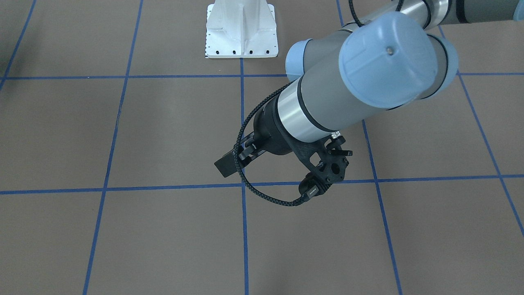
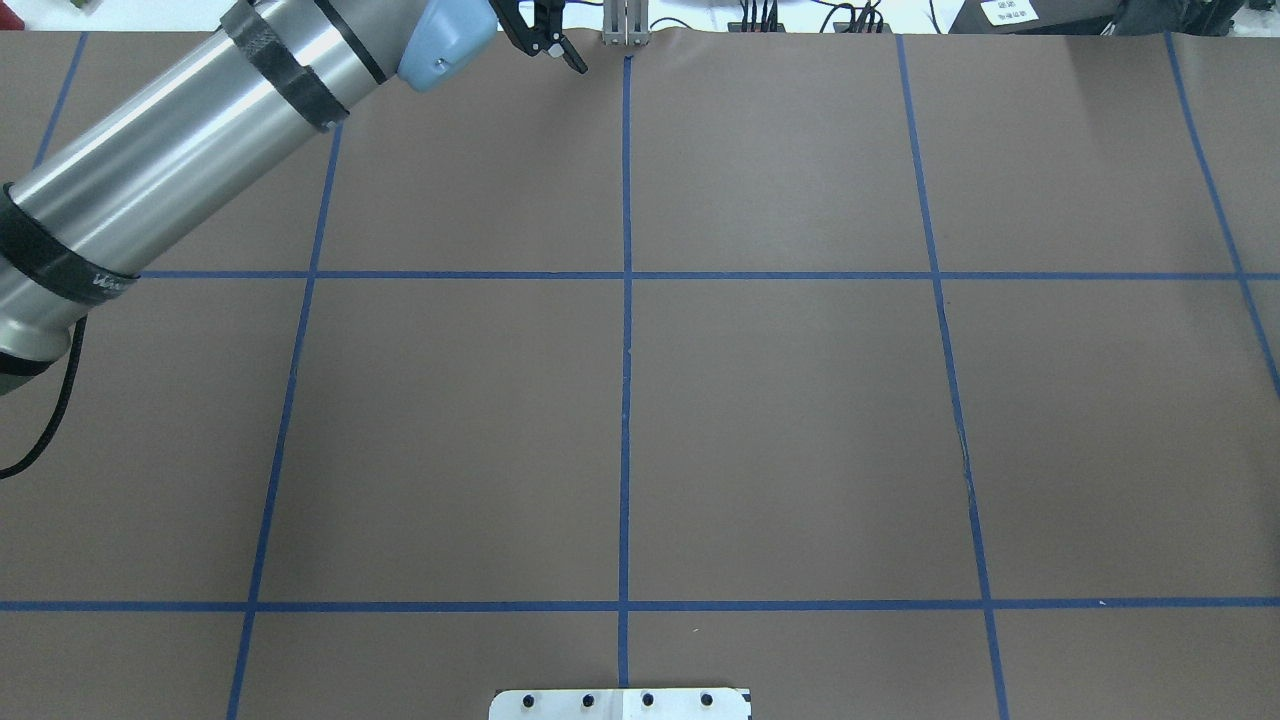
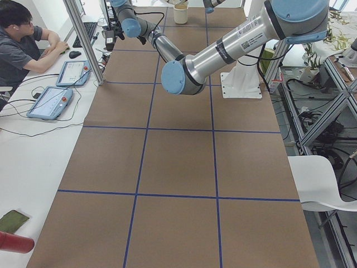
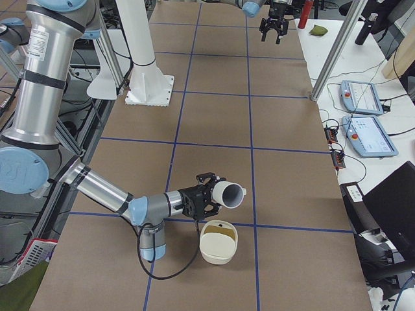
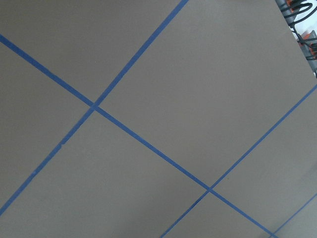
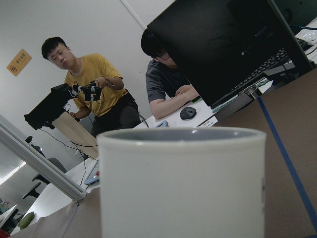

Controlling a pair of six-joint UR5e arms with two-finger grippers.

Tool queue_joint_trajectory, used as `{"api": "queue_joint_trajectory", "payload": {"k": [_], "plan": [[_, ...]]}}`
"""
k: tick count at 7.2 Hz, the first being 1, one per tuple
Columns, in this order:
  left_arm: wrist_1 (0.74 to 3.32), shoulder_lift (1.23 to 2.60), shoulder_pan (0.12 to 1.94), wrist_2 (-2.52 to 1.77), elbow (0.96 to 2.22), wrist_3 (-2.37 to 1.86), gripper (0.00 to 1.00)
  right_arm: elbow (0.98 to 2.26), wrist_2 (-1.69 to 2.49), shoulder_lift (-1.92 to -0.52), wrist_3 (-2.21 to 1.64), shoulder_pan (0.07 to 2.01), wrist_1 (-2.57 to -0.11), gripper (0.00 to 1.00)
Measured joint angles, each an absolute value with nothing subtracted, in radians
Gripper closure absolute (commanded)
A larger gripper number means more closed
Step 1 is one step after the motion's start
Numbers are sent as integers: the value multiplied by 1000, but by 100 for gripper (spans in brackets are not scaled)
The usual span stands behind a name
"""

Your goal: Left arm hands cup to right arm to dump lemon

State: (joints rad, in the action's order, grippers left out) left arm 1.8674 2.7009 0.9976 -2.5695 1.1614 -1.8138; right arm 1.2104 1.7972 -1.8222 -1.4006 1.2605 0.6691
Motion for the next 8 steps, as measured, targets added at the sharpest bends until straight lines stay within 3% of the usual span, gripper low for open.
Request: {"api": "queue_joint_trajectory", "payload": {"k": [5,8], "plan": [[1865,2670,999,-2548,1160,-1737,0,1545,1834,-1680,-957,1274,11,90],[1864,2669,998,-2547,1160,-1728,0,1580,1810,-1500,-688,1261,-331,91]]}}
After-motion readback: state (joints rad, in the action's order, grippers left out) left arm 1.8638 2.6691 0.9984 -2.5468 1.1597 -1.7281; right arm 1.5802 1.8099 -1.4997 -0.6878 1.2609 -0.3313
